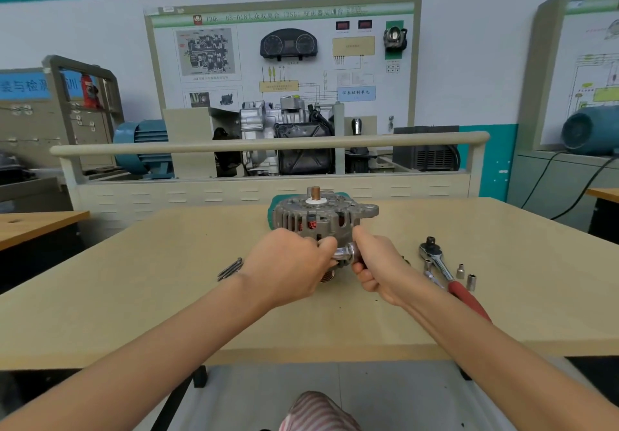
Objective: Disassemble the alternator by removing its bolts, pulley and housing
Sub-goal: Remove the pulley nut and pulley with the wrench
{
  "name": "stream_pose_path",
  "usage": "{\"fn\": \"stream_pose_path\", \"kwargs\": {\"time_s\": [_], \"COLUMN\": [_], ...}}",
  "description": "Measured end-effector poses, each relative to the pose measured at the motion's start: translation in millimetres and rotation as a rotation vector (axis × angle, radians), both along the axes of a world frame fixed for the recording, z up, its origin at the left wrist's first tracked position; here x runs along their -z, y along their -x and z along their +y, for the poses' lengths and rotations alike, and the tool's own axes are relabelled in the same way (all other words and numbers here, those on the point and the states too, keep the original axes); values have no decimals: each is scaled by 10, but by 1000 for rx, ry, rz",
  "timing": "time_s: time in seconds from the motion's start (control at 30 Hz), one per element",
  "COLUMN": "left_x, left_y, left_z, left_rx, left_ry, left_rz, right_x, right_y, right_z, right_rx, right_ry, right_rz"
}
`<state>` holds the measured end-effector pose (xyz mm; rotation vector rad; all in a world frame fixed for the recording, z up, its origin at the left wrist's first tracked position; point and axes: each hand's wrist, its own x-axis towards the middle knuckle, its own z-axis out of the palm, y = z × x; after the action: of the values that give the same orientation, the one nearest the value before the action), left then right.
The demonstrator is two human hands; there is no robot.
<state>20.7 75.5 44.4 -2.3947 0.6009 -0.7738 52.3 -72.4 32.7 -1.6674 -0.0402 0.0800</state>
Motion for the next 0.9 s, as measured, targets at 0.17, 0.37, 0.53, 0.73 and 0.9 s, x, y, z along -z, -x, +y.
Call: {"fn": "stream_pose_path", "kwargs": {"time_s": [0.17,0.37,0.53,0.73,0.9], "left_x": [4,72,37,34,122], "left_y": [35,-1,-43,-123,-110], "left_z": [-5,-29,64,230,335], "left_rx": [3,47,85,207,343], "left_ry": [10,5,294,727,731], "left_rz": [10,10,229,826,786], "right_x": [-2,97,120,-12,-30], "right_y": [31,40,-2,-64,-50], "right_z": [3,-40,-90,-233,-246], "right_rx": [19,3,-126,-330,-358], "right_ry": [12,-41,-59,-59,103], "right_rz": [4,34,58,95,54]}}
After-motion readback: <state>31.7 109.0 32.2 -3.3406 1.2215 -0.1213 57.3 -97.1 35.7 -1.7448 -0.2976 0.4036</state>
